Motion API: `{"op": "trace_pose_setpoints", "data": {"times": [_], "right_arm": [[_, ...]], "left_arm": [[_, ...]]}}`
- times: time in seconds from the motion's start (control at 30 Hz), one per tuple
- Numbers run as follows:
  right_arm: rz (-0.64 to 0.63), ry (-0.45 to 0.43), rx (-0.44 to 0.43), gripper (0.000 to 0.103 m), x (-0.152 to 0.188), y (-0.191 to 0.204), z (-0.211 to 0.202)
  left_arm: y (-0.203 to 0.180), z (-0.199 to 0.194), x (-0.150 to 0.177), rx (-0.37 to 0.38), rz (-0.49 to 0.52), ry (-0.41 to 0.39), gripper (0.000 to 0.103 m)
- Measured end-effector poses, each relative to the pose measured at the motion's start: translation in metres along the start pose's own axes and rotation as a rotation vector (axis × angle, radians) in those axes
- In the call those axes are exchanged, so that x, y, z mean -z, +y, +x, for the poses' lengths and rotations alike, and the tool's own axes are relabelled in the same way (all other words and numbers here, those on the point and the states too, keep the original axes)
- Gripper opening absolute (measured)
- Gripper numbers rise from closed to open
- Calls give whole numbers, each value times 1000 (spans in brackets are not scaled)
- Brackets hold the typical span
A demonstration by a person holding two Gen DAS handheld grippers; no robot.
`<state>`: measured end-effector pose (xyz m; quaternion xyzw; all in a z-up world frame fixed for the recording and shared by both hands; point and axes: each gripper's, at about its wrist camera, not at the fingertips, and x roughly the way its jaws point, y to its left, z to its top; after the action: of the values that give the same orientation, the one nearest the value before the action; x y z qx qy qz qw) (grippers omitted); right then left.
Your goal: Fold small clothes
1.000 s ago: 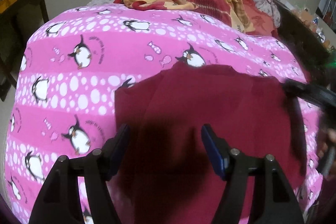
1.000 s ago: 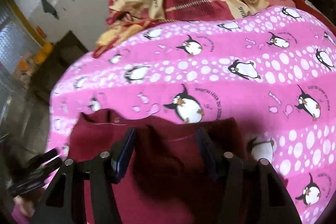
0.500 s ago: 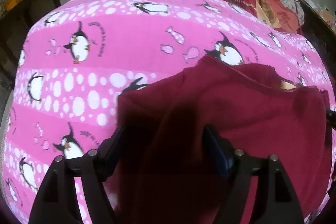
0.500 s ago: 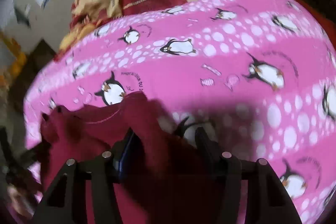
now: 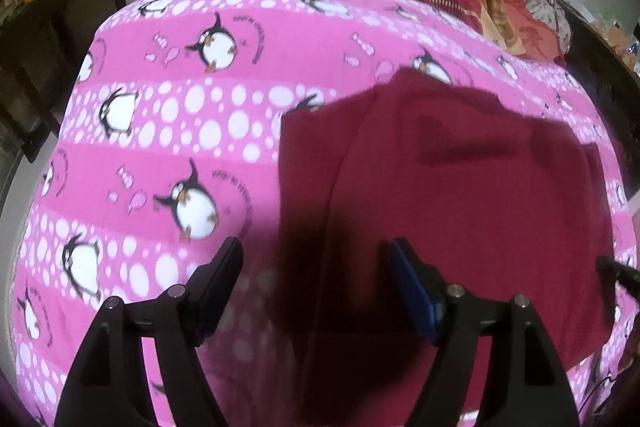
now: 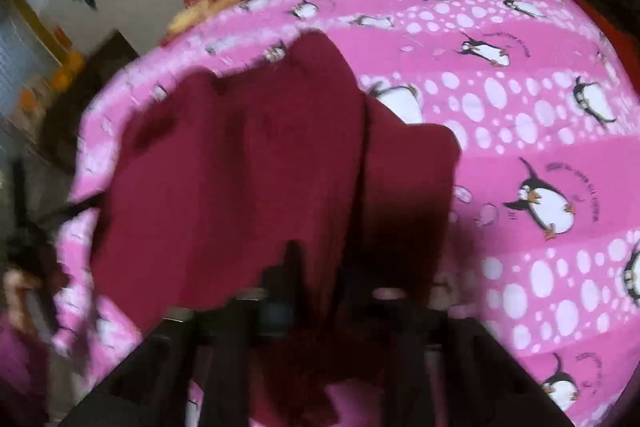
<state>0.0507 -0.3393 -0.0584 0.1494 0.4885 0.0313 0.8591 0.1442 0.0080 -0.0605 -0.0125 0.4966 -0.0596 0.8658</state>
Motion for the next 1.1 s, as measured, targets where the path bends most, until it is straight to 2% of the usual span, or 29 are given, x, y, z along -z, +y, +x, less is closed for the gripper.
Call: {"op": "trace_pose_setpoints", "data": {"times": [0.03,0.13,0.2,0.3,0.37,0.4,0.53,0.7,0.87,0.97,1.1], "right_arm": [[4,-16,-8,10,-1,-2,-7],[17,-45,16,9,1,-11,-17],[29,-3,37,9,6,-15,-6],[34,-2,63,10,6,-10,-11],[71,-31,68,20,3,-8,-26],[72,-45,71,21,0,-5,-30],[-14,-62,34,29,-14,32,-36],[-148,-21,-51,30,-36,96,7],[-232,20,-114,30,-68,156,73],[-273,36,-109,30,-83,178,107],[-234,19,-115,29,-116,187,139]], "left_arm": [[1,-1,3,-3,1,0,75],[2,-4,12,-12,3,5,75],[3,-3,16,-22,4,9,75],[4,-2,19,-22,-7,14,75],[4,-3,22,-22,-3,10,75],[4,-4,23,-24,3,8,75],[5,-5,26,-23,9,1,75],[11,-4,27,-1,-16,3,75],[19,-1,32,21,-48,16,78],[23,2,34,41,-72,26,78],[28,8,34,66,-109,37,79]]}}
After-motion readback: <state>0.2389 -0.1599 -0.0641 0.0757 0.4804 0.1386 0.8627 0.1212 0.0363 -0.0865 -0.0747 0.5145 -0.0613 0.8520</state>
